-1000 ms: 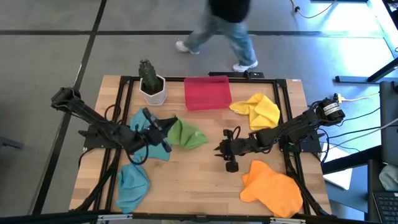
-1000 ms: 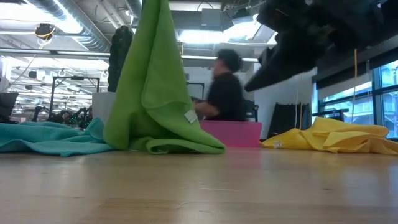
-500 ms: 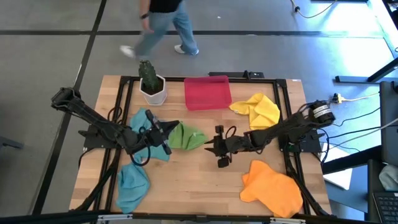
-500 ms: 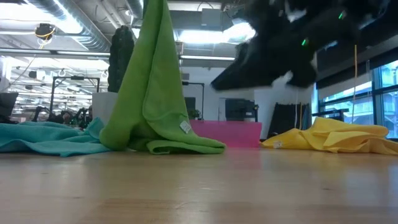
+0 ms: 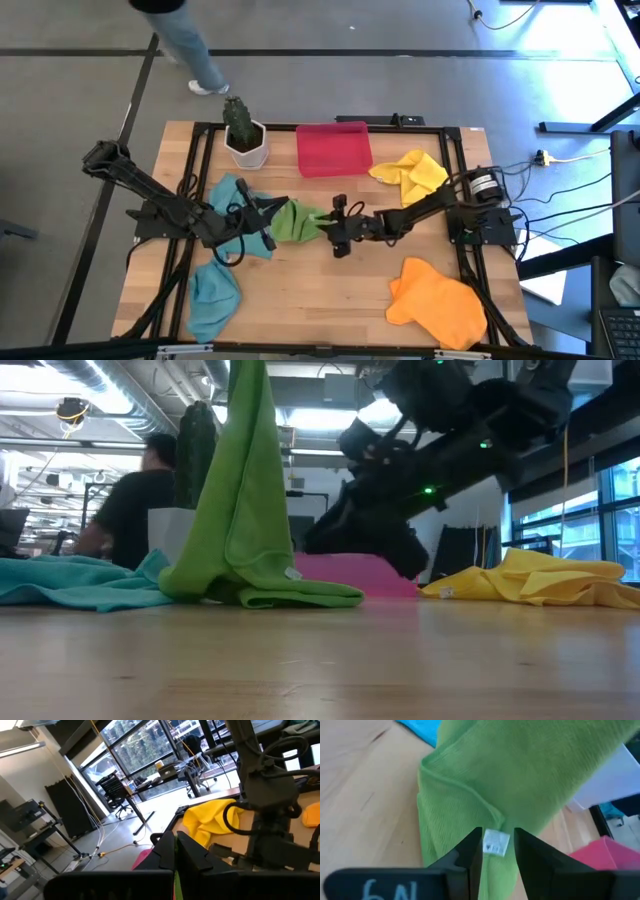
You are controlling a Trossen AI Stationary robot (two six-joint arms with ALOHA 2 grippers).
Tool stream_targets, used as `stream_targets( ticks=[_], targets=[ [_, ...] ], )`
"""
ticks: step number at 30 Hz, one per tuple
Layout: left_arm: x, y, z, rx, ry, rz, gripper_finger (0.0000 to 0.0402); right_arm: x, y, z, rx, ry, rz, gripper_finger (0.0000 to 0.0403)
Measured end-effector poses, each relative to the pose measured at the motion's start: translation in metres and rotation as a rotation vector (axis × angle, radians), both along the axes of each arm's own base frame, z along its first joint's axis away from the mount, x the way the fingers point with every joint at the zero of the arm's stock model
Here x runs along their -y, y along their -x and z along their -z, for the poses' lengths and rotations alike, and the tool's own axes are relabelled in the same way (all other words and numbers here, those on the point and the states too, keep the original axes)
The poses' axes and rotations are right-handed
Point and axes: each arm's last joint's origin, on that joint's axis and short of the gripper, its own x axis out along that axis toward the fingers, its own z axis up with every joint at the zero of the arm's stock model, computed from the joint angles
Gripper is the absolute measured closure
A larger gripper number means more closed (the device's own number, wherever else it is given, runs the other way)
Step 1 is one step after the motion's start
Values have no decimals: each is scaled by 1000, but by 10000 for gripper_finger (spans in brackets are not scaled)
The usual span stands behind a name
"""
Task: Fold microfiber towels
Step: Fold the green microfiber cloth
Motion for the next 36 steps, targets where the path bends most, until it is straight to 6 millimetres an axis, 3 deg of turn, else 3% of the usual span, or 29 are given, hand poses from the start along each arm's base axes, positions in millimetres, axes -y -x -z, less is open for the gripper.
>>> stream_targets(
  ticks=[10,16,36],
  targets=[
    [0,0,1,-7,2,0,401,-3,-20,11,-47,62,-36,290],
    [1,0,1,-10,3,25,401,0,-20,9,-31,122,70,290],
    [1,0,1,-9,3,29,402,5,-23,9,-9,48,31,290]
  ],
)
